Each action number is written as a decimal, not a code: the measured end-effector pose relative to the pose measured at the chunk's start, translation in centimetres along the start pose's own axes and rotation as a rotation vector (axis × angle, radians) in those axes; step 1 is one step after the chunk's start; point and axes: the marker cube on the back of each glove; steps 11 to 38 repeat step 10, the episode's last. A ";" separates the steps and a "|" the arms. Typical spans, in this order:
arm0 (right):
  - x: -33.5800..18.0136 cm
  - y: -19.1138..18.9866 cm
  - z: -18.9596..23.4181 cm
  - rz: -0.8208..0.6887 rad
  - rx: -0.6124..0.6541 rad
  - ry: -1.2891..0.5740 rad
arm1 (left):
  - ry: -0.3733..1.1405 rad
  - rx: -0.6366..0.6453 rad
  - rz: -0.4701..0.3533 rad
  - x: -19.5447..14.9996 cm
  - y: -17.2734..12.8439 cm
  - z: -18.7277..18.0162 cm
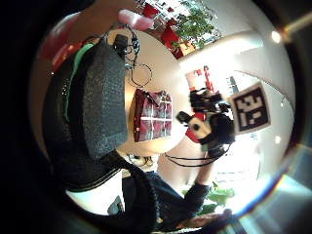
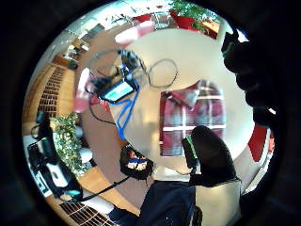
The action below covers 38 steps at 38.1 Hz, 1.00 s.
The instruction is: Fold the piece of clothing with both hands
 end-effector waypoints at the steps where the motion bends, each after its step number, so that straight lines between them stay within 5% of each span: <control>1: 1.3 0.4 -1.1 0.014 0.020 -0.015 | -0.012 0.002 0.005 0.2 0.1 -0.5; 10: 9.2 1.8 -4.4 0.105 0.072 -0.130 | -0.057 0.025 0.034 1.7 0.6 -2.7; 38: 9.2 1.8 -4.4 0.105 0.072 -0.130 | -0.057 0.025 0.034 1.7 0.6 -2.7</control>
